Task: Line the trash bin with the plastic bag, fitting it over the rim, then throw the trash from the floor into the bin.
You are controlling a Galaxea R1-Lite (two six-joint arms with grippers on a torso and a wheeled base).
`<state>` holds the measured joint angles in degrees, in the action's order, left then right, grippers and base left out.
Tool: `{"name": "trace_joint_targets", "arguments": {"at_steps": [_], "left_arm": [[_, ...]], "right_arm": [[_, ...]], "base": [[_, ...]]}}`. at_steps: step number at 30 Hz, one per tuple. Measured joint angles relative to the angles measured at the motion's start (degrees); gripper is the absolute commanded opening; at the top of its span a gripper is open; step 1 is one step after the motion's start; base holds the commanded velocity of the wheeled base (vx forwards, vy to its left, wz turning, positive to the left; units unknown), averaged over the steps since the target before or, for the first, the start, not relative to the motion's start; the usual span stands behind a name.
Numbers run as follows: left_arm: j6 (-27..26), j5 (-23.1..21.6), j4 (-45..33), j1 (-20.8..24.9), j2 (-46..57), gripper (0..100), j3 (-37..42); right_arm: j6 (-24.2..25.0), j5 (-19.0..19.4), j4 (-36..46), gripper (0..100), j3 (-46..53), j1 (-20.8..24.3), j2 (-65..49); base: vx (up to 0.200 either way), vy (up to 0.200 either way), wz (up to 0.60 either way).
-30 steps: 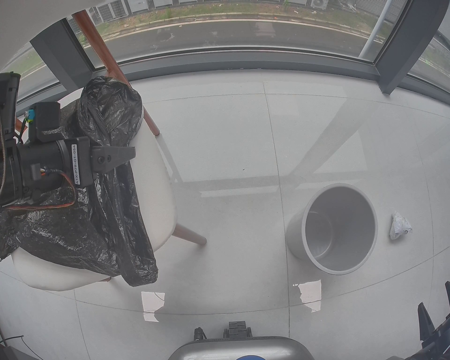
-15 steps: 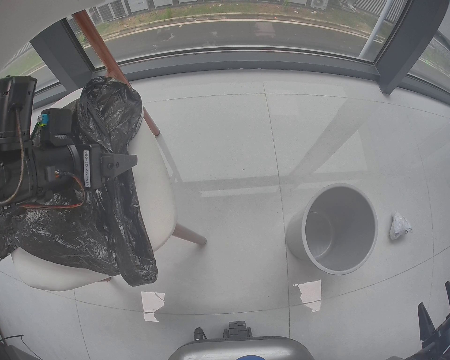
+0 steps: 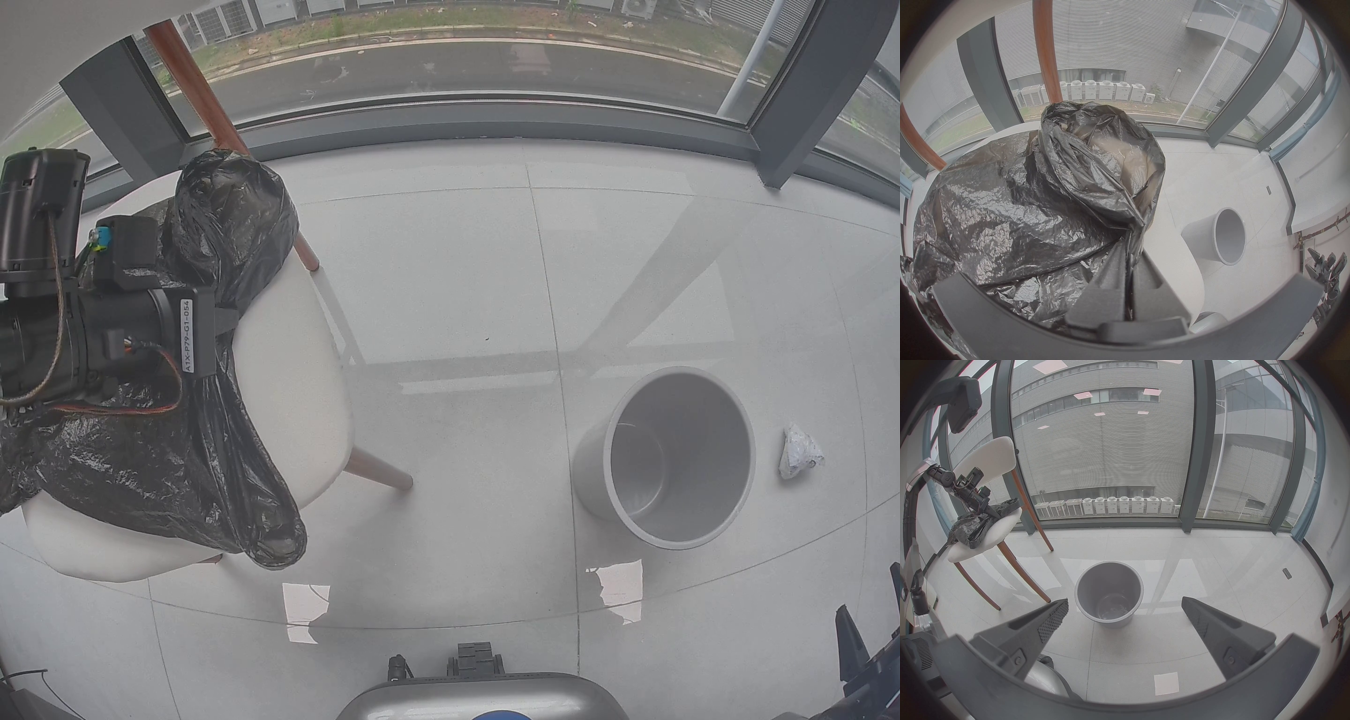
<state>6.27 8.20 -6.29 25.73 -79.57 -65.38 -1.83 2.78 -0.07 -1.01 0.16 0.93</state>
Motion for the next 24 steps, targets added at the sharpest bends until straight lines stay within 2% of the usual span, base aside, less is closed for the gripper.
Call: {"name": "trace_joint_targets", "arguments": {"at_steps": [12,24], "left_arm": [[5.3,-4.9,0.3,-1.2,3.6,0,-0.1],[5.3,-4.5,0.2,-2.8,8.8,0,2.0]], "right_arm": [[0.6,0.0,0.0,100,0.0,0.0,0.0],[0.7,0.0,0.0,100,0.0,0.0,0.0]], "base": [[0.000,0.000,0.00],[0.000,0.000,0.00]]}}
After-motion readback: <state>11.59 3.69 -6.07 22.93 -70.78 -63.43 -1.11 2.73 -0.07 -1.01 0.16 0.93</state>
